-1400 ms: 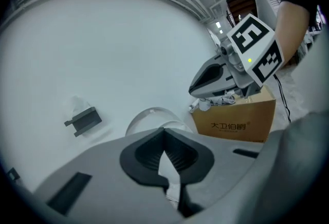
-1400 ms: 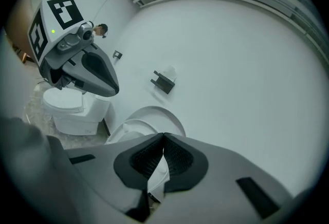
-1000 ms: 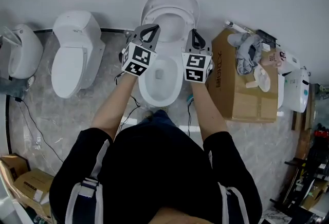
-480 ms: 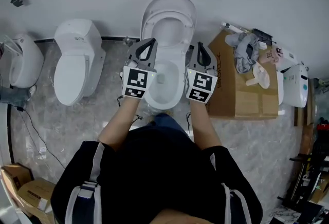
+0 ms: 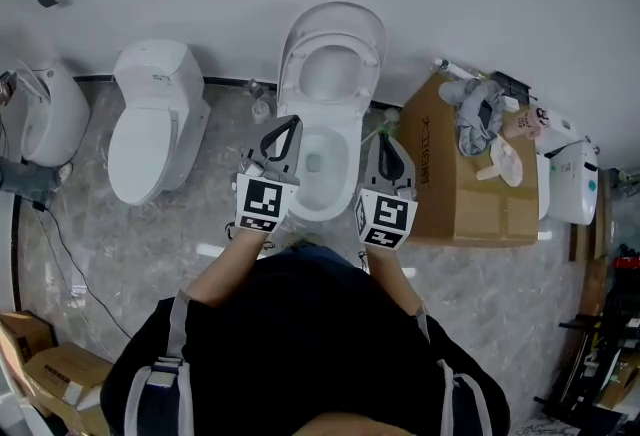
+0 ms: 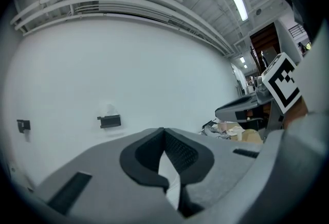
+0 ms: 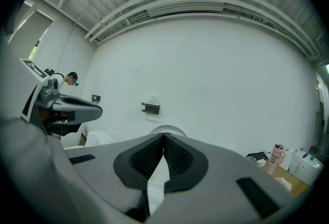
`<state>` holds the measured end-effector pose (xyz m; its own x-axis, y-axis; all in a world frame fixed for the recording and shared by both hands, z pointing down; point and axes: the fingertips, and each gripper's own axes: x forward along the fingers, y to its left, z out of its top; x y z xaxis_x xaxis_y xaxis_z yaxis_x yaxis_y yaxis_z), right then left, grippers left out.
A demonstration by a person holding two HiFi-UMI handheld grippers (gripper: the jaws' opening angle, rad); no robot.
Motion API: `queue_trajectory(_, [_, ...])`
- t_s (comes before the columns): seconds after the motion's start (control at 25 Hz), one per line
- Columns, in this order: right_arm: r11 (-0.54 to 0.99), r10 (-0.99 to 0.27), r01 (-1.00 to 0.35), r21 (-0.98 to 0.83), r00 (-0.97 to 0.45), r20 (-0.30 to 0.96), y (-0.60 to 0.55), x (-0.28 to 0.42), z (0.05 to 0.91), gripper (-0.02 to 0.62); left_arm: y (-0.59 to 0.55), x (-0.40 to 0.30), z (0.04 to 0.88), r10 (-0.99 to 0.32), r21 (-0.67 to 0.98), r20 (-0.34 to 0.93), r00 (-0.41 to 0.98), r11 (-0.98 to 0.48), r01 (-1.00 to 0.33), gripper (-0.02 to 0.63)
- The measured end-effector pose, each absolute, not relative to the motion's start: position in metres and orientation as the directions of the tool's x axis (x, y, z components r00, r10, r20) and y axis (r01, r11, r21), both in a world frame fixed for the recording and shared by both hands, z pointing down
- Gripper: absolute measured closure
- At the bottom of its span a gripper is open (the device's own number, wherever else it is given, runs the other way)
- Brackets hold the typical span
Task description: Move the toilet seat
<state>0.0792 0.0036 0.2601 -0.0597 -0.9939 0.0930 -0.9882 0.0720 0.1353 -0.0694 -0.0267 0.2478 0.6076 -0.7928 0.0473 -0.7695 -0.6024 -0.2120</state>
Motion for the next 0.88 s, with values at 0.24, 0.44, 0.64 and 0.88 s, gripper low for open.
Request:
queue_trajectory(0.24, [0.130,-0.988,-0.981,0.146,-0.115,0.105,0.029,0.079,0.262,0.572,0.001,-0.051,0.243,-0.790,-0.179,0.040,0.611,-0.608,-0.774,0.600])
queue_trajectory(0.44, [0.175,-0.981,-0.977,0.121,-0.163,0.102,0.030,0.080,0.265,0.572,0.008,-0.036,0.250,-0.787,-0.186,0.051,0.615,-0.613,-0.768,0.600])
queue_trajectory(0.64, [0.196,-0.979,-0.973,0.124,-0.187,0.083,0.027,0.079,0.259,0.572,0.009,-0.023,0.252,-0.783,-0.194,0.052,0.620,-0.617,-0.762,0.600])
queue_trajectory(0.88, [0.179,-0.983,-0.977,0.119,-0.171,0.073,0.028,0.092,0.256,0.572,0.013,-0.016,0.246,-0.784,-0.195,0.034,0.620,-0.614,-0.765,0.600])
